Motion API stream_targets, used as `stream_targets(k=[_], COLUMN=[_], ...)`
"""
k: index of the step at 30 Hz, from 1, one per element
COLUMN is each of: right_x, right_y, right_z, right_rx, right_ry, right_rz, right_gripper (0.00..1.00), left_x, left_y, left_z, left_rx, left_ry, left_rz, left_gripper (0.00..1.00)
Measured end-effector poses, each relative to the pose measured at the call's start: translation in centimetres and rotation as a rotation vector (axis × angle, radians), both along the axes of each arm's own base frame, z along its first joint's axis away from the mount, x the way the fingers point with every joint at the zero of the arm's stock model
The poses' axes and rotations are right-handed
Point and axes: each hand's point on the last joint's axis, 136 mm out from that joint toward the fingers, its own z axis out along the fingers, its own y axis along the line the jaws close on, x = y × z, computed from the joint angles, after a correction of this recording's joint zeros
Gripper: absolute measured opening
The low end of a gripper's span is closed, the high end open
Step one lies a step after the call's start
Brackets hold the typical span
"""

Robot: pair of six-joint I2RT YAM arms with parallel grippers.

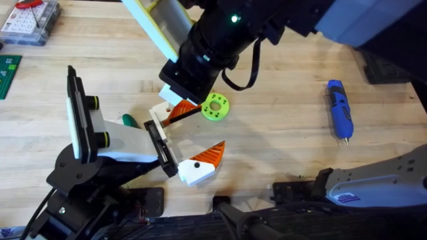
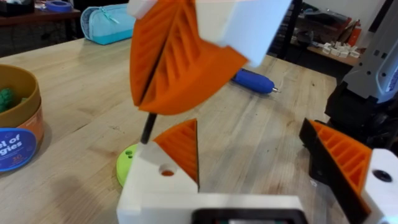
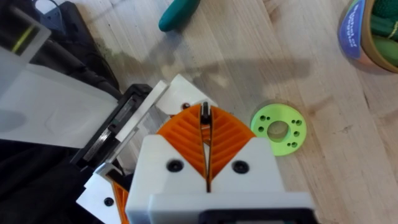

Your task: Pick up the gripper from the table and insert it into the empty holder that is missing its gripper. Then pick up a screw, insert it into the mounting hole, and use the screwdriver to tighten it. Finally, clean up the table by picking up the vegetable and placing it into the bucket.

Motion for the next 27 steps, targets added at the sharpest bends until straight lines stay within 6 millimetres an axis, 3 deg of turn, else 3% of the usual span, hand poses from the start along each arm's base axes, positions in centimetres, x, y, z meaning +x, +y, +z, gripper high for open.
stream_targets(k=[9,27], right_x=[-0.8,-1.8], right_y=[-1.0,-0.5], right_z=[-0.4,0.3], right_rx=[-0.037,0.006], right_ry=[0.032,0.068], right_rz=[0.003,0.036], right_gripper=[0.008,0.008], left_x=[0.0,0.0], left_y=[0.0,0.0], left_z=[0.0,0.0], left_rx=[0.0,0.0], left_ry=[0.0,0.0], left_rz=[0.0,0.0], left_gripper=[0.991,0.991])
